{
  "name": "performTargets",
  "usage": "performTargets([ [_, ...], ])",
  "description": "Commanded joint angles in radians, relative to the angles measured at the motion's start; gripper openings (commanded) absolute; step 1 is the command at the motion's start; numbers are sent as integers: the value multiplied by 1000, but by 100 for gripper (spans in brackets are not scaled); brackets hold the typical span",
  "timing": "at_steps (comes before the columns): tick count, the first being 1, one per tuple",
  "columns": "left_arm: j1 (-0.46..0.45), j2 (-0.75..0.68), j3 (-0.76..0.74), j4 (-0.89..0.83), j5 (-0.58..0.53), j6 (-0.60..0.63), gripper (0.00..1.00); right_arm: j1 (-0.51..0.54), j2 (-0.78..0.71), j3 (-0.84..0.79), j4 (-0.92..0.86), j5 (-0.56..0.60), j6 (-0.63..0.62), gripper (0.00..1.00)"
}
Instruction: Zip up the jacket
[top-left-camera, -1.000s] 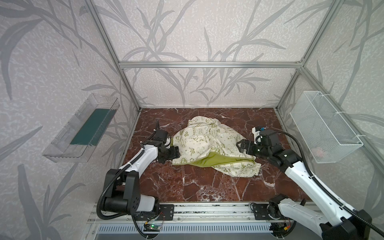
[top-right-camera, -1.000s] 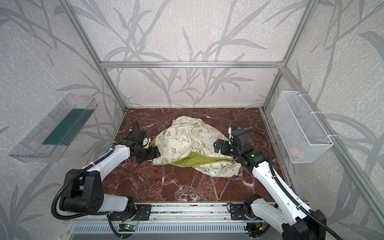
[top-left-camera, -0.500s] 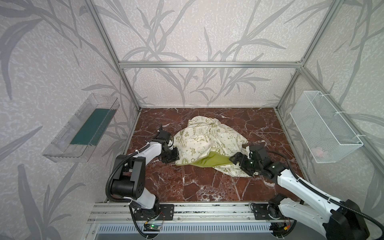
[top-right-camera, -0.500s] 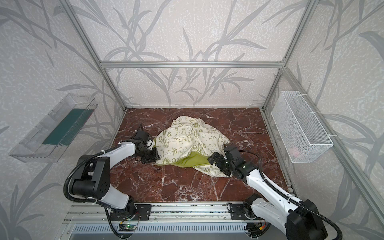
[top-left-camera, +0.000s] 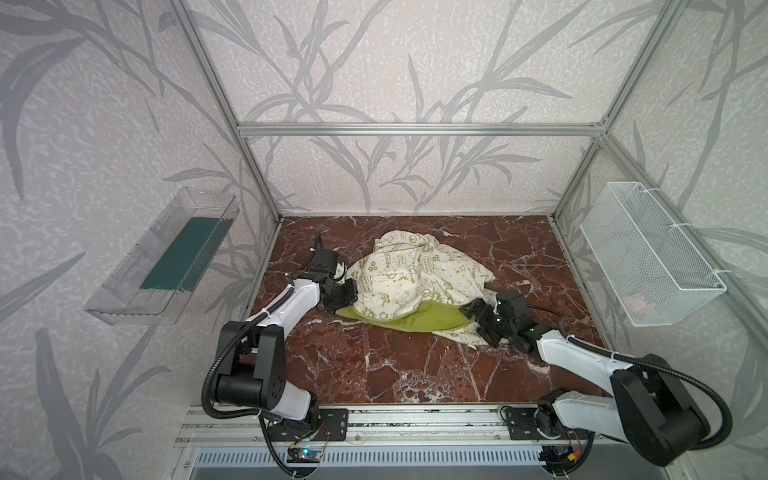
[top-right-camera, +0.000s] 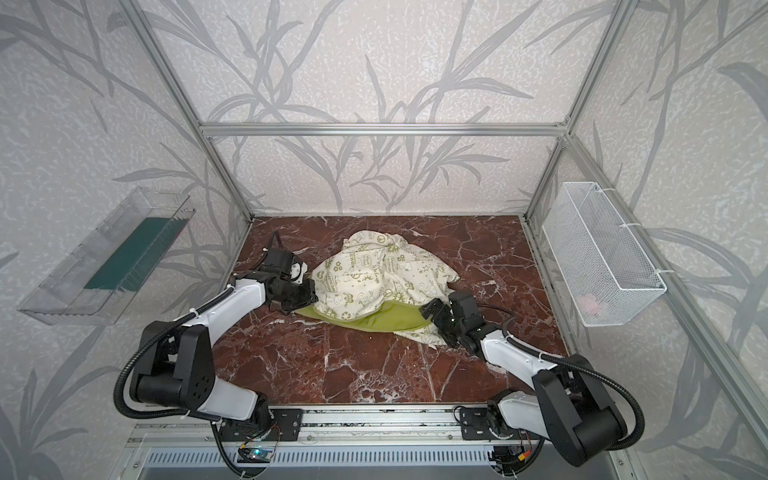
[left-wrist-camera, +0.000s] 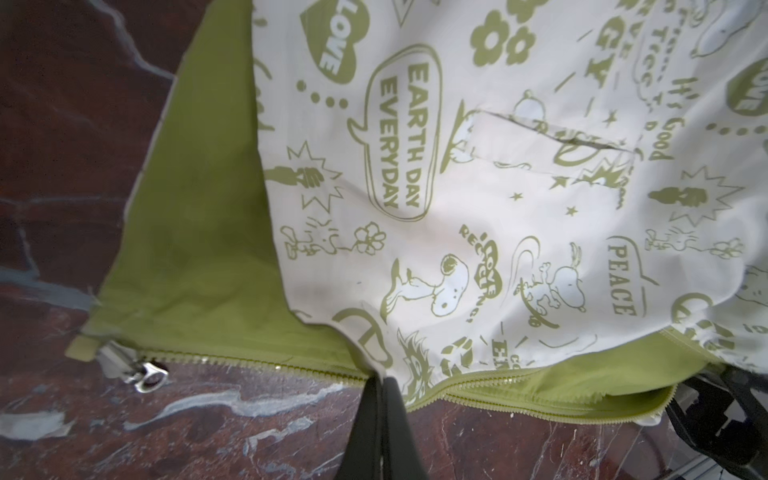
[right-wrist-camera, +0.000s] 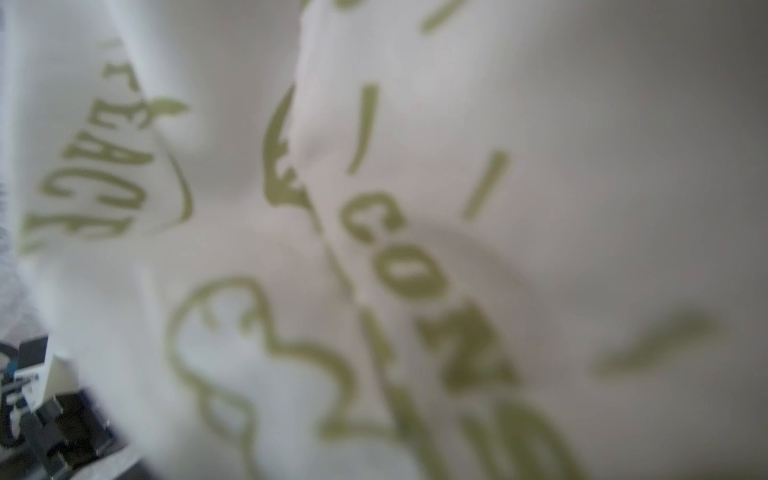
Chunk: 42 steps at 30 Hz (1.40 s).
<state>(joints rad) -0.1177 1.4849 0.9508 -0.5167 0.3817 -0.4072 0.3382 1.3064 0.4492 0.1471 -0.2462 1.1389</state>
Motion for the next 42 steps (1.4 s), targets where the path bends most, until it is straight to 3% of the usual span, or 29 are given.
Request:
performTargets([
  [1,11,-28,27,23,2,-62,0,-112,131,65,54,-69,-92,99],
  [5,13,-26,63,30,12,-105,0,-238,284,212,1,-165,-182,99],
  [9,13,-16,73,54,6,-112,0,-262,361,413,-168,-216,-287,99],
  [12,15,0,88,51,12,-102,0,-206,281,449,-286,-171,-313,99],
  [15,15,18,102,70,21,-101,0,-108,128,431,-437,-20,-351,99],
  [18,19,54,129,75,43,-98,0,-20,-4,381,-520,40,-299,99],
  [22,20,103,156,86,83,-104,0,117,-79,265,-433,27,-146,99],
  [28,26,134,216,69,98,-91,0,260,13,195,-199,66,-16,99],
  [32,40,156,264,36,117,-78,0,267,134,199,-46,65,9,73],
  [34,48,158,273,27,121,-76,0,267,178,228,-35,77,3,66],
  [38,56,159,267,41,130,-86,0,265,234,255,-28,150,19,57],
  [42,58,169,273,41,140,-85,0,255,285,265,15,182,25,57],
])
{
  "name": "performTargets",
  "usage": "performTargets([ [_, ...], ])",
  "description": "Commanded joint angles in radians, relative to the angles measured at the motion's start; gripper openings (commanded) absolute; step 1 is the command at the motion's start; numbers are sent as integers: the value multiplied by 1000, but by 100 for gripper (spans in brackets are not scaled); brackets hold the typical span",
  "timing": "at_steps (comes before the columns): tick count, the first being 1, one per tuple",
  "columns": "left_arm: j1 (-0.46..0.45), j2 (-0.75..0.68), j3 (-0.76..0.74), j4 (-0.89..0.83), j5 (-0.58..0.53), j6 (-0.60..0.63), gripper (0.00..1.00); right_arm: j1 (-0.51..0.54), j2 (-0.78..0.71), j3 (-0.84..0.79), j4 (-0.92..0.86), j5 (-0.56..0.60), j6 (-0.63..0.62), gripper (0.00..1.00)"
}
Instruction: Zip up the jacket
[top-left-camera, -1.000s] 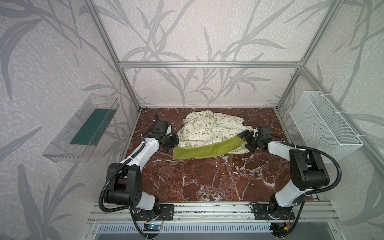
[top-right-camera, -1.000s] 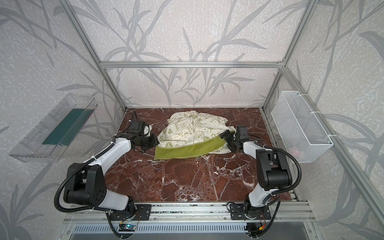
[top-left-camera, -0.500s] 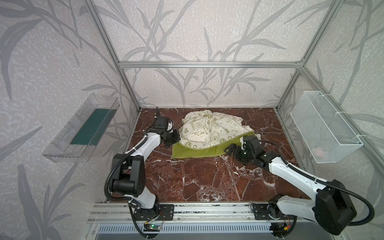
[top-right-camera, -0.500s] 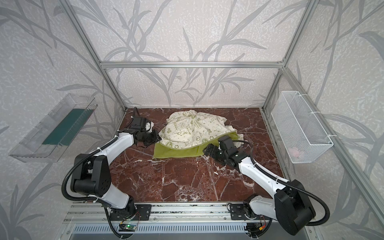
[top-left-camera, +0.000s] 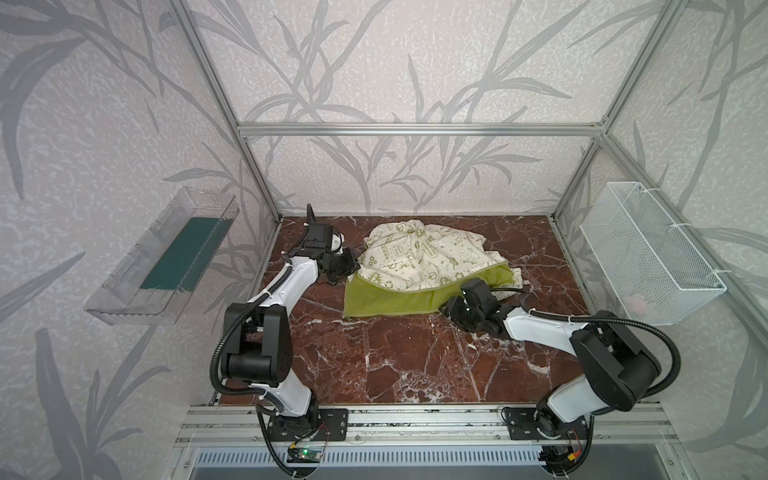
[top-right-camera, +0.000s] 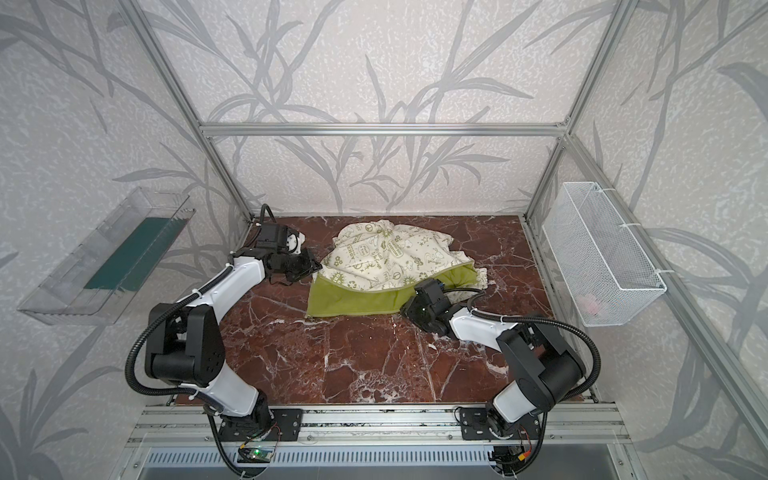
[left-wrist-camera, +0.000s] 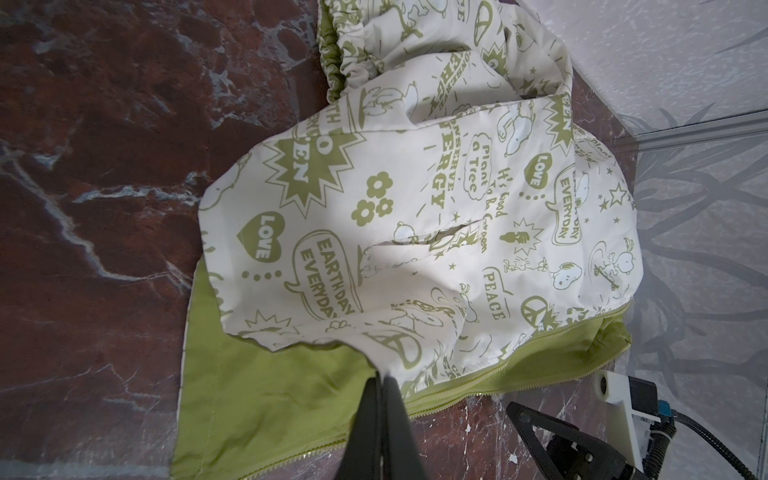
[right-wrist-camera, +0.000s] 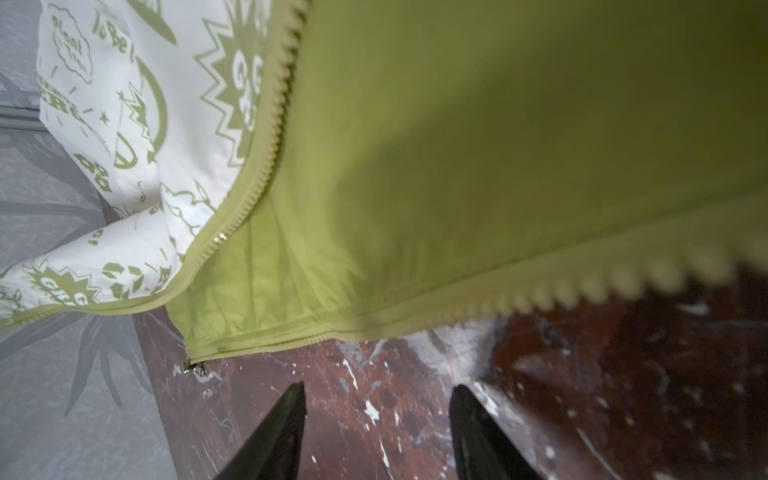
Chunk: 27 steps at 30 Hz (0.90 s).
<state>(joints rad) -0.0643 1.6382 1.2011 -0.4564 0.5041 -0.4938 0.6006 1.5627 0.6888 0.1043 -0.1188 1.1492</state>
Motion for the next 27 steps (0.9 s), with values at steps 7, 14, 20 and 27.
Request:
performTargets([
  [7,15,5,23,-18,16,1,0,-38,105,-2,205,57,52,53],
  [14,17,-7,29,-13,13,-9,0,-78,70,0,210,55,10,24],
  [20,17,-37,42,9,17,-15,0,-87,-260,-35,-44,168,-59,0],
  [27,15,-47,41,90,14,-64,0,-267,-708,33,-514,200,-184,0],
])
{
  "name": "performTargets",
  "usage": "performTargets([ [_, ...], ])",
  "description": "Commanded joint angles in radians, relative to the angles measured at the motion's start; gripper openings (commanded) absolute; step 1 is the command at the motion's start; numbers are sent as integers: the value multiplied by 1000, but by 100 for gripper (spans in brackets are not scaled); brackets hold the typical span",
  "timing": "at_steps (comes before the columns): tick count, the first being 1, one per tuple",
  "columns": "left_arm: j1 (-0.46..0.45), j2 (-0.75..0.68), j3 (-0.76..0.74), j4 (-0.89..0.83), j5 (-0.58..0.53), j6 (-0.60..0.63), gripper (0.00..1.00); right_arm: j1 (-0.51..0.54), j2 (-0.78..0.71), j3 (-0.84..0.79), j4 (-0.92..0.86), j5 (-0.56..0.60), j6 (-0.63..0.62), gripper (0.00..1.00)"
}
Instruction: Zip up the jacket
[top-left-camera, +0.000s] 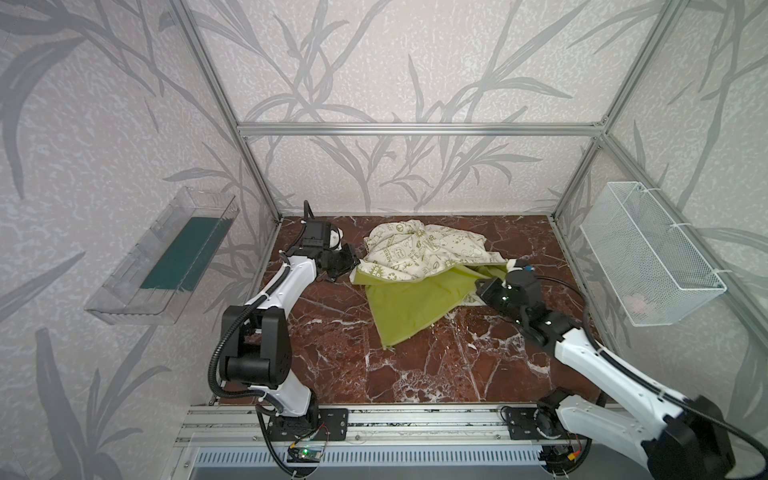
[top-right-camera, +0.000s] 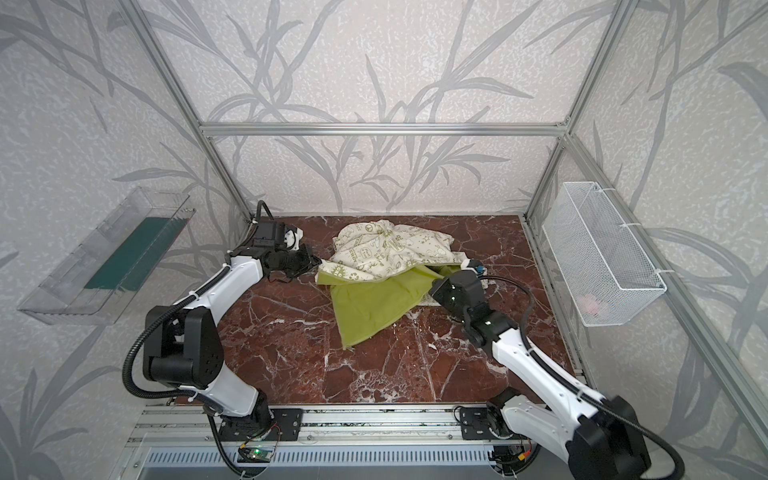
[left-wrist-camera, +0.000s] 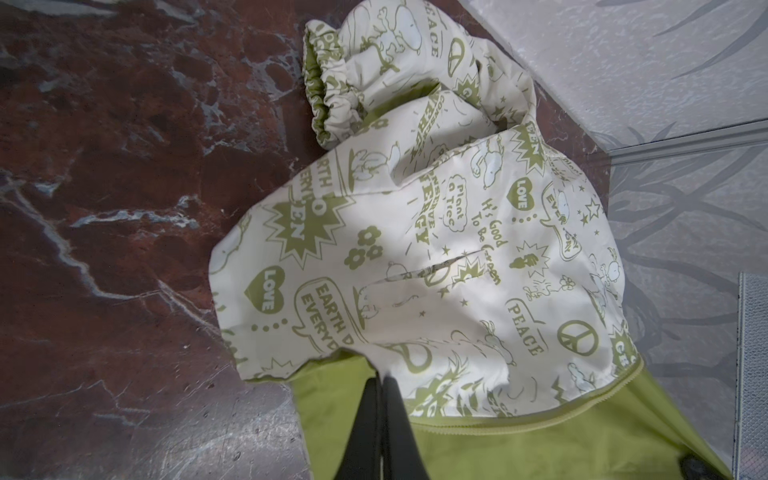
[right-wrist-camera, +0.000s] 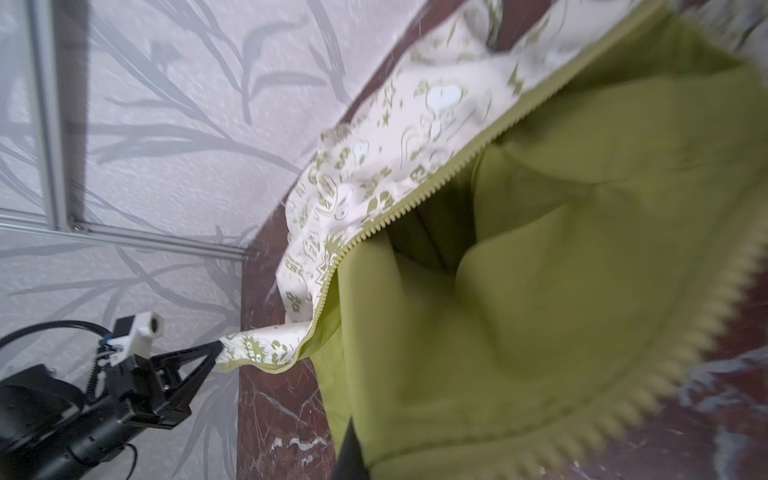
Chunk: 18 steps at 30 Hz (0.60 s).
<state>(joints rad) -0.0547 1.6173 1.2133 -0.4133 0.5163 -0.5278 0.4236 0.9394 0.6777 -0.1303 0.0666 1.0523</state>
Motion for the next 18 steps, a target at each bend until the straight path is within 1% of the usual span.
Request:
performTargets([
  [1,3,-22,29,55,7,-35,0,-137,-118,83,-350,-8,-122,0],
  [3,-8,-17,26,60,16,-37,0,-196,-140,158,-432,-50,-180,0],
  [5,-25,-19,16,66,20,-36,0,-209,-95,247,-481,-88,-213,0],
  [6,-34,-22,6,71,22,-36,0,-208,-48,290,-485,-136,-219,0],
  [8,-46,-33,-19,80,20,-38,0,-200,69,358,-445,-254,-209,0],
  [9,-47,-41,-36,86,16,-39,0,-185,134,396,-422,-294,-202,0],
  [12,-48,-63,-80,100,10,-38,0,-116,337,537,-364,-336,-221,0],
  [13,-47,-66,-92,97,11,-35,0,-95,416,588,-337,-370,-221,0],
  [15,-49,-64,-114,98,21,-38,0,-88,566,667,-274,-471,-199,0],
  [17,-55,-65,-142,110,27,-50,0,-90,723,754,-260,-509,-200,0],
  [18,-60,-66,-158,119,28,-52,0,-97,809,819,-287,-512,-222,1],
])
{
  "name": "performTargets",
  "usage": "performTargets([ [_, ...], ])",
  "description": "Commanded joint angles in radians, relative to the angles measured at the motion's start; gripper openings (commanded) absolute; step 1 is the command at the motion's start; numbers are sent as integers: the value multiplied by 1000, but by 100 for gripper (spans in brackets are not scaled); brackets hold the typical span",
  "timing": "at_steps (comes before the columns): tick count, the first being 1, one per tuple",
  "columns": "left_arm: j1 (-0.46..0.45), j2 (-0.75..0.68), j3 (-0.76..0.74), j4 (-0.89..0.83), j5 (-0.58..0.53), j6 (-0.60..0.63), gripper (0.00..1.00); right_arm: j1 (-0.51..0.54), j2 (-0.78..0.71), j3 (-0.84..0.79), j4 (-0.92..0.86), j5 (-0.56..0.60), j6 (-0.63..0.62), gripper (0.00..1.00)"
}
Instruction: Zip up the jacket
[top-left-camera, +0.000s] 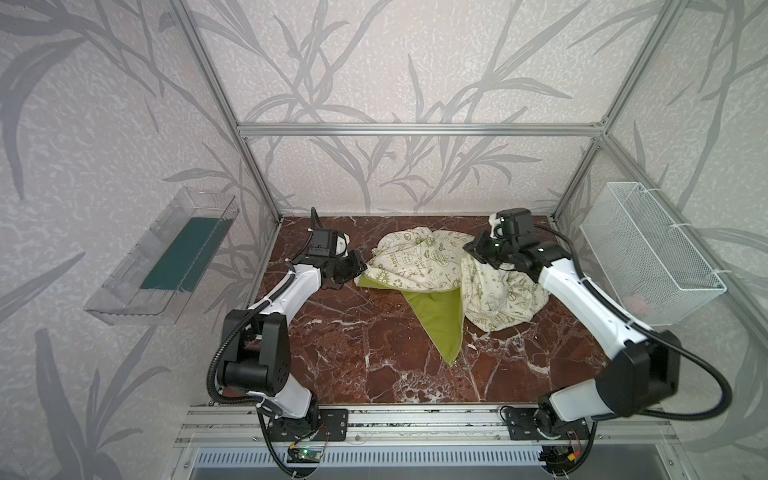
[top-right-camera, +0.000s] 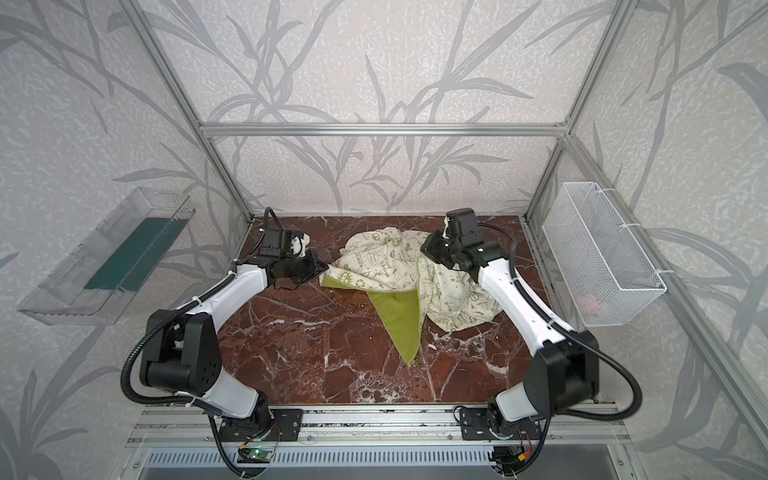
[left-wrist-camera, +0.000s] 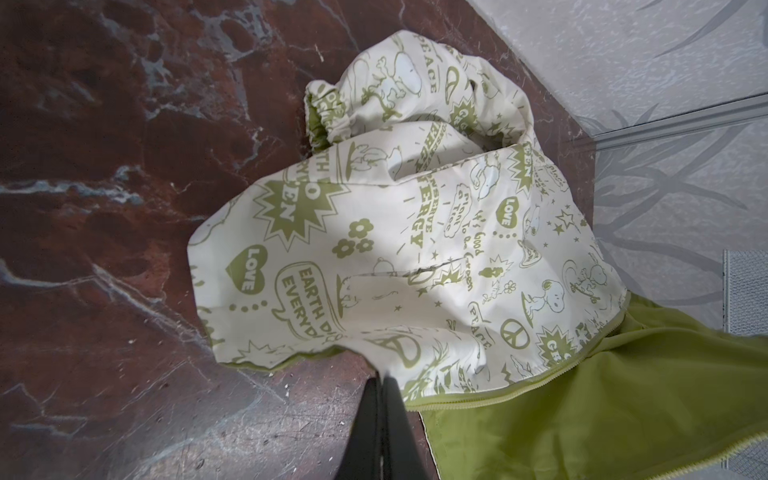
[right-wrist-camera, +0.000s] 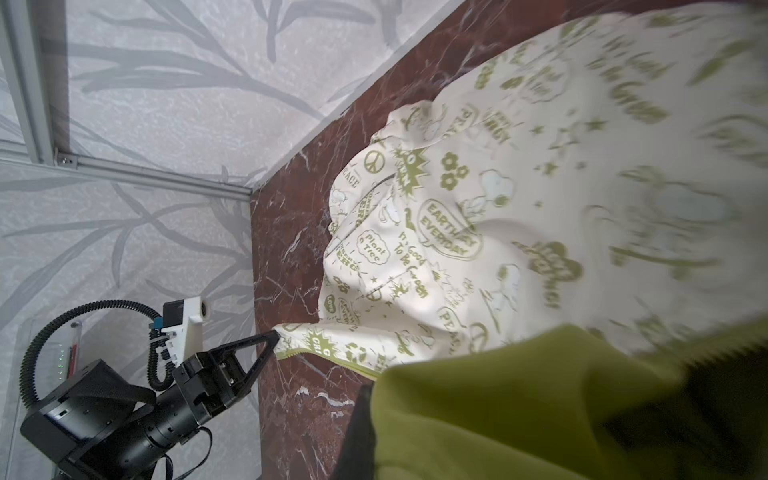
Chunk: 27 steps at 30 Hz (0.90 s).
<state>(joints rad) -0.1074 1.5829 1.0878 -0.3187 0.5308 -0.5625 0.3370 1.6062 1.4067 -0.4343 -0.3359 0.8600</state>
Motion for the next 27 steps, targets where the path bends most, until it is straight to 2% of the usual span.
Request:
performTargets([
  [1,-12,-36,-48,30,10,-18,0,-15,210,147,2,-104,-46,5],
  [4,-20,-49,-85,50,-1,-17,0,-26,355,286,-9,-107,-69,7],
  [5,-21,-51,-94,52,0,-16,0,-30,396,331,-28,-119,-70,10],
  [7,-23,-51,-104,52,4,-17,0,-32,467,441,-124,-121,-97,35],
  [9,-24,-55,-112,54,6,-22,0,-28,476,485,-197,-98,-130,47],
  [12,-25,-59,-123,56,3,-26,0,-22,388,416,-211,-90,-144,55],
  [17,-26,-63,-146,62,10,-39,0,62,158,220,-345,60,-195,59],
  [22,-35,-103,-197,88,15,-63,0,244,-37,-46,-418,187,-98,64],
  [25,-40,-116,-226,116,18,-73,0,379,-84,-167,-410,238,15,65],
  [27,-43,-117,-238,122,29,-76,0,452,-96,-243,-354,227,87,65],
])
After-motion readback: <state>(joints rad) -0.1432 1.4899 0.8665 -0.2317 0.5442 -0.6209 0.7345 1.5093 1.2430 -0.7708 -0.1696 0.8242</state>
